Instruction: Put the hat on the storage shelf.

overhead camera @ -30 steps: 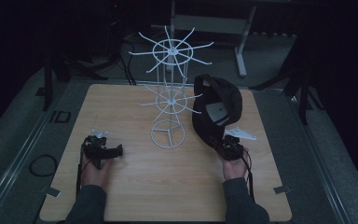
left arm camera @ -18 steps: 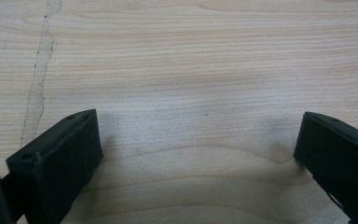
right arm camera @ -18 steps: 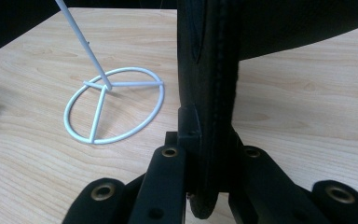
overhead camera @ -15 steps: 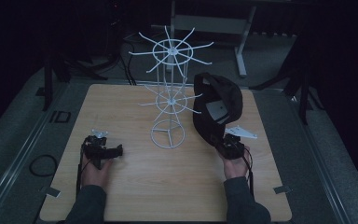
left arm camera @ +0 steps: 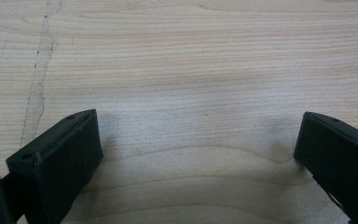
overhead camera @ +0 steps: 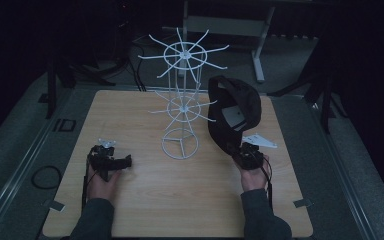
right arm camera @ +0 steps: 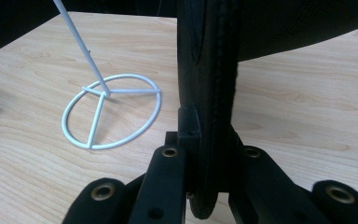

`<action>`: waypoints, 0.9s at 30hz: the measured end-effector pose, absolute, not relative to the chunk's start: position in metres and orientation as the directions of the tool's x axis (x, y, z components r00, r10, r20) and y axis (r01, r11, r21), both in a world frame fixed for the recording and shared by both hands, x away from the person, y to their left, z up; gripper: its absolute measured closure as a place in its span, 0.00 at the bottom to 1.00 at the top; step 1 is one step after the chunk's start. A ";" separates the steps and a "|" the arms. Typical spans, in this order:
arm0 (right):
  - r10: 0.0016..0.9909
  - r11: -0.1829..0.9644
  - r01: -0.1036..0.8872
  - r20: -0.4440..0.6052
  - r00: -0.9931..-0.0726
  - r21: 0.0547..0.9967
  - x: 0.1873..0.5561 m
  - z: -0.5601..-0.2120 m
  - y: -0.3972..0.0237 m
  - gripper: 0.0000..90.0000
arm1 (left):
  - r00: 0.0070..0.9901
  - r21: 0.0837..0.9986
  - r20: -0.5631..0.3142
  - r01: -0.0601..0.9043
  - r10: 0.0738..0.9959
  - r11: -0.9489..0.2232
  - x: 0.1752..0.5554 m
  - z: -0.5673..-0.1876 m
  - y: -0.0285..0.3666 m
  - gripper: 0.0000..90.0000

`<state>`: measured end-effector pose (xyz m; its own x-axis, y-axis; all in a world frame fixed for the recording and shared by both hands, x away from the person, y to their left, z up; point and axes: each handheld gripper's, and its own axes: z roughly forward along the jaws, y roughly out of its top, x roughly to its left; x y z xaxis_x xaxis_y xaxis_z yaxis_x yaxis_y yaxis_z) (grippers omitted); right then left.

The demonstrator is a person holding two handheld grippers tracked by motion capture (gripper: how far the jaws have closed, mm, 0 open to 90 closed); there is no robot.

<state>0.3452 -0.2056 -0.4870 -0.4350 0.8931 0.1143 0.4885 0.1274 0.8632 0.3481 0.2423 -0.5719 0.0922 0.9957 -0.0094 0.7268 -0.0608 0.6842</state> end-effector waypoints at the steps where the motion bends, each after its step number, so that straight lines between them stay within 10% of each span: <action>1: 0.893 0.128 0.486 0.113 -0.436 0.864 0.345 -0.487 -0.206 0.96 | 0.092 0.684 -0.009 0.727 0.996 -0.061 0.348 -0.572 0.242 0.01; 27: 0.899 0.147 0.455 0.074 -0.432 0.878 0.344 -0.475 -0.207 0.96 | 0.091 0.686 -0.010 0.725 0.996 -0.059 0.348 -0.572 0.242 0.01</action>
<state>0.3442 -0.2073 -0.4747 -0.4319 0.8989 0.0737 0.4554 0.1469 0.8781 0.3482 0.2422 -0.5721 0.0910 0.9958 -0.0105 0.7253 -0.0591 0.6859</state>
